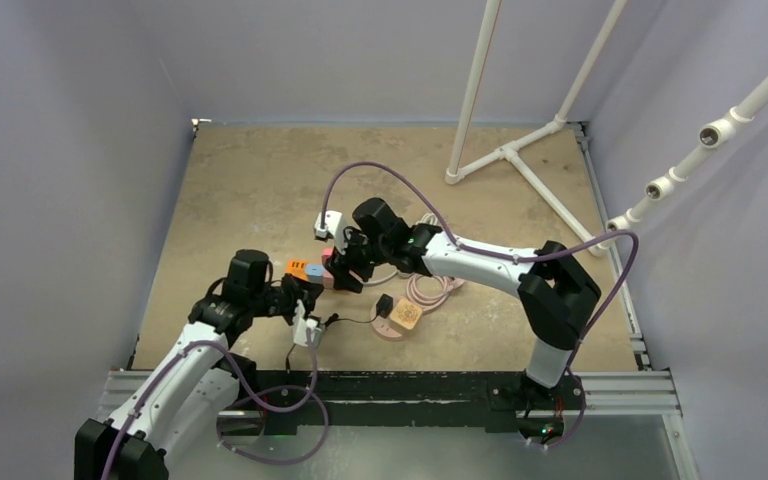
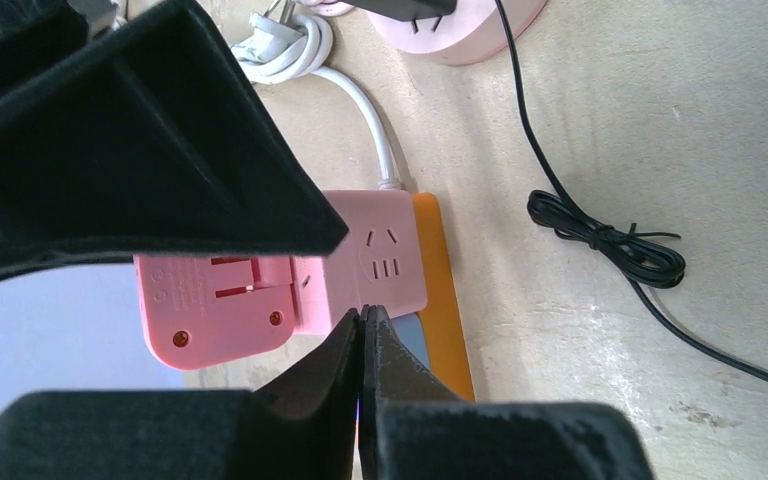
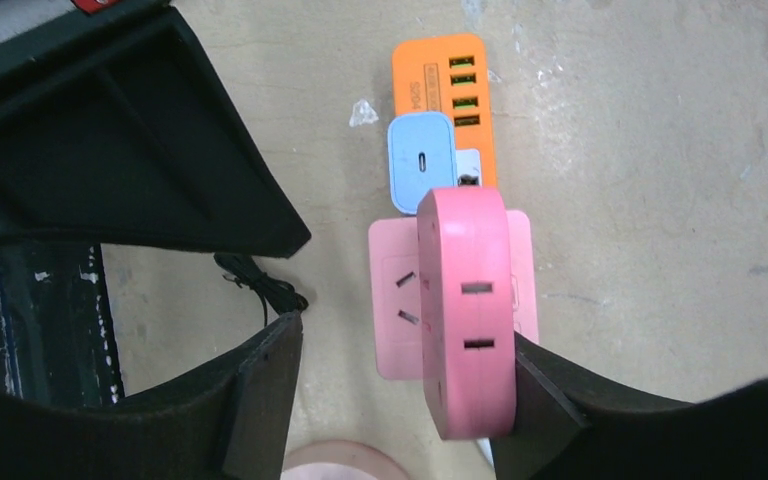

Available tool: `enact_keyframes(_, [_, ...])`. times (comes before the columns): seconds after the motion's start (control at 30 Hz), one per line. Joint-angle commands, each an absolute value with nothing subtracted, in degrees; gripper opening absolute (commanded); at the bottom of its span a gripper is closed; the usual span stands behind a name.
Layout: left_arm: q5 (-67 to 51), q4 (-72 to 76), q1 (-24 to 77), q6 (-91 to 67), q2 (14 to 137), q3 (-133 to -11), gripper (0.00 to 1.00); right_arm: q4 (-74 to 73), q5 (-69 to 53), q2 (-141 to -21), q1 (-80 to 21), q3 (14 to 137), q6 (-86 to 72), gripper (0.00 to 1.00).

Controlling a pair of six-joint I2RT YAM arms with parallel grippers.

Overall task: Insert the plug
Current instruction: Insert the plug into the socket.

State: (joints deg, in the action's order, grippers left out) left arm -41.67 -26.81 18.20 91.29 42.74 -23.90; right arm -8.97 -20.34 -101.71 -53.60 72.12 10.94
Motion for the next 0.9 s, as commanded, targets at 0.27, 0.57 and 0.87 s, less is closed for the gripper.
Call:
enact_keyframes(0.27, [-42.17, -28.06, 18.63, 92.19, 43.03, -25.68, 0.00, -11.46, -18.45, -97.94, -51.86, 76.51, 11.07, 0.35])
enact_keyframes(0.57, [-42.09, -27.61, 18.63, 92.35, 43.22, -25.54, 0.00, -10.93, -19.95, -99.81, -51.86, 77.15, 12.49, 0.24])
enact_keyframes(0.87, [-41.93, -26.55, 18.63, 91.81, 43.81, -25.92, 0.00, -12.11, -17.69, -100.99, -52.16, 74.88, 13.15, 0.02])
